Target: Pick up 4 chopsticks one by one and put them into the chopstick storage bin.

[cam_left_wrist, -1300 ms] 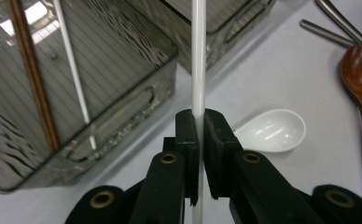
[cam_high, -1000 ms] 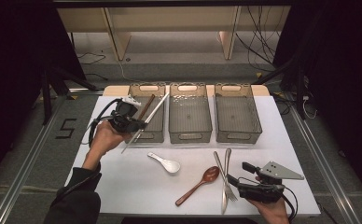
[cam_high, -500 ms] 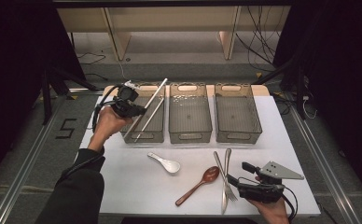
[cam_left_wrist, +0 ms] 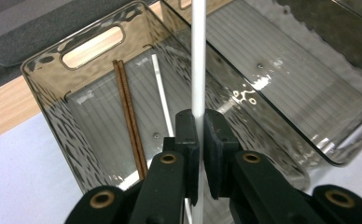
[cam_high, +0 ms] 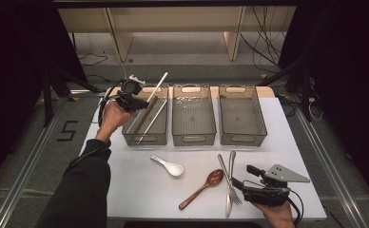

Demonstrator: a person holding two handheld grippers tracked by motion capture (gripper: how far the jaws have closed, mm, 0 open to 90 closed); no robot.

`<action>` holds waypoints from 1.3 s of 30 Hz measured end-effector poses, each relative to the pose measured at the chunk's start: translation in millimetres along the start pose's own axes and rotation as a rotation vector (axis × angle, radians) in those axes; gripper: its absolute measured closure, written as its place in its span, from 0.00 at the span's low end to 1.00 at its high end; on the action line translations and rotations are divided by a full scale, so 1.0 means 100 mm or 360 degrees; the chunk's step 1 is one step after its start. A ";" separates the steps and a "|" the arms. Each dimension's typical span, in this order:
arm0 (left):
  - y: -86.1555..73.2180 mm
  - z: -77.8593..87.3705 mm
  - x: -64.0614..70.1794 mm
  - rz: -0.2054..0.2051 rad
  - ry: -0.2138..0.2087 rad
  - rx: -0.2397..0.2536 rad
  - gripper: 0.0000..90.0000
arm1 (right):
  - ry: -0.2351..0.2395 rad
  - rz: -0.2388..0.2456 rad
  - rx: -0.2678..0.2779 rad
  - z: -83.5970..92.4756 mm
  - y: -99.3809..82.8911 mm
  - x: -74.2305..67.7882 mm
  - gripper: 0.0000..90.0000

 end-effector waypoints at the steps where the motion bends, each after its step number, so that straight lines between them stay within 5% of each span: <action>1: 0.00 -0.01 -0.02 0.0000 0.0009 -0.0004 0.94 | 0.0000 -0.0001 0.0000 0.00 0.00 0.00 0.28; 12: -0.04 -0.19 -0.15 0.0053 0.0051 -0.0018 0.94 | 0.0004 -0.0002 -0.0001 0.00 0.00 0.00 0.28; 39: -0.28 -0.42 -0.21 0.0121 0.0054 -0.0078 0.92 | 0.0005 0.0000 -0.0002 0.00 0.00 0.00 0.28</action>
Point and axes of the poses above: each handheld gripper's, and its own axes: z roughly backward along the jaws, y roughly out of its top, x roughly to its right, the point moved 10 cm from there along -z, roughly forward along the jaws, and after that the axes turned 4 degrees about -y, right-handed, at the moved point
